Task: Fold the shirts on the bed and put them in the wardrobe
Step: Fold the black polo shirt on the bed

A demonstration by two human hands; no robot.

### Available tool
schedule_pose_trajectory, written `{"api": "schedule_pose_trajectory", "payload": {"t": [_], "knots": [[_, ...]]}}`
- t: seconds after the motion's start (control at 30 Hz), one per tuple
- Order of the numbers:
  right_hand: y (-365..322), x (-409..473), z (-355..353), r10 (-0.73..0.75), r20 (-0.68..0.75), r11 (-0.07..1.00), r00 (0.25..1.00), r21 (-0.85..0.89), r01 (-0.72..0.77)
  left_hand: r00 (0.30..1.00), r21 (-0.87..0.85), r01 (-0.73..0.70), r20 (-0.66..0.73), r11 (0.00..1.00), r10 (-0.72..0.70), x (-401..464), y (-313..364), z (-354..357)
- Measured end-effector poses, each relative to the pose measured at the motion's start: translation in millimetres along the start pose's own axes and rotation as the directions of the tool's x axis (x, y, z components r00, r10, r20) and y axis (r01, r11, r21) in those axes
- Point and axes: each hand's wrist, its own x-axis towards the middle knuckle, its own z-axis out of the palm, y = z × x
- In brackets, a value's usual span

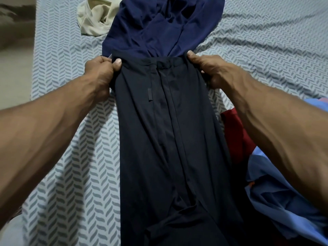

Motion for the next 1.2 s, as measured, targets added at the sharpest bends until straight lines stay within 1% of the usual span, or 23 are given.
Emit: {"api": "schedule_pose_trajectory", "payload": {"t": [0.07,0.13,0.17,0.23,0.3,0.43,0.53,0.57,0.6,0.7,0.77,0.83,0.9,0.93,0.97,1.0,1.03,1.07,1.1,1.17,1.2], "knots": [[0,2,-3,0.008,0.101,1.000,0.995,0.012,-0.010,1.000,-0.028,0.001,0.026,1.000,0.000,-3,1,0],[1,3,-11,0.051,0.184,0.998,0.982,0.010,-0.054,0.996,-0.087,0.017,0.090,0.996,-0.010,-6,2,-1],[1,6,-14,0.080,0.187,0.997,0.979,0.002,-0.082,0.992,-0.107,0.029,0.125,0.994,-0.016,-7,3,-2],[4,9,-17,0.088,0.141,0.996,0.986,-0.034,-0.084,0.983,-0.103,0.048,0.180,0.993,-0.029,-9,4,-3],[6,10,-13,0.035,0.104,0.998,0.994,-0.051,-0.030,0.981,-0.078,0.033,0.194,0.996,-0.017,-8,5,-3],[2,2,-3,-0.062,0.099,0.995,0.993,0.081,0.054,0.984,-0.061,-0.002,0.177,0.998,0.013,-12,7,-4],[-2,-22,-6,-0.063,0.062,0.983,0.996,0.179,0.051,0.981,-0.071,-0.012,0.193,0.997,0.026,-32,13,-8],[-6,-33,-9,-0.071,0.043,0.986,0.997,0.156,0.064,0.978,-0.068,-0.039,0.200,0.997,0.052,-42,20,-12],[-8,-44,-13,-0.087,0.020,0.992,0.996,0.099,0.084,0.974,-0.048,-0.073,0.210,0.996,0.082,-52,23,-17],[-19,-80,-31,-0.208,-0.016,0.971,0.978,-0.119,0.205,0.943,0.022,-0.215,0.266,0.976,0.201,-85,36,-34],[-16,-109,-45,-0.314,0.036,0.931,0.949,-0.186,0.315,0.910,0.047,-0.292,0.321,0.955,0.263,-116,36,-47],[4,-136,-60,-0.387,0.142,0.878,0.911,-0.244,0.411,0.884,0.160,-0.379,0.353,0.911,0.306,-146,25,-62],[29,-164,-73,-0.369,0.249,0.817,0.895,-0.373,0.440,0.854,0.338,-0.450,0.433,0.827,0.288,-168,6,-80],[40,-176,-77,-0.335,0.314,0.778,0.888,-0.440,0.449,0.833,0.397,-0.472,0.494,0.787,0.251,-176,-7,-88],[51,-187,-80,-0.295,0.362,0.743,0.884,-0.494,0.451,0.809,0.429,-0.482,0.553,0.764,0.200,-185,-18,-96],[62,-194,-83,-0.269,0.380,0.726,0.885,-0.524,0.446,0.788,0.439,-0.482,0.595,0.758,0.157,-193,-28,-100],[71,-196,-84,-0.246,0.363,0.736,0.899,-0.533,0.417,0.777,0.444,-0.483,0.615,0.755,0.136,-199,-36,-103],[78,-195,-85,-0.229,0.327,0.772,0.917,-0.512,0.375,0.789,0.447,-0.469,0.600,0.762,0.133,-201,-42,-104],[82,-189,-84,-0.222,0.271,0.819,0.937,-0.470,0.330,0.824,0.451,-0.433,0.548,0.781,0.140,-200,-44,-103],[83,-169,-75,-0.202,0.138,0.890,0.970,-0.387,0.240,0.913,0.449,-0.325,0.380,0.832,0.152,-184,-47,-97],[79,-161,-67,-0.176,0.075,0.911,0.982,-0.367,0.191,0.942,0.450,-0.269,0.305,0.851,0.137,-175,-47,-93]]}}
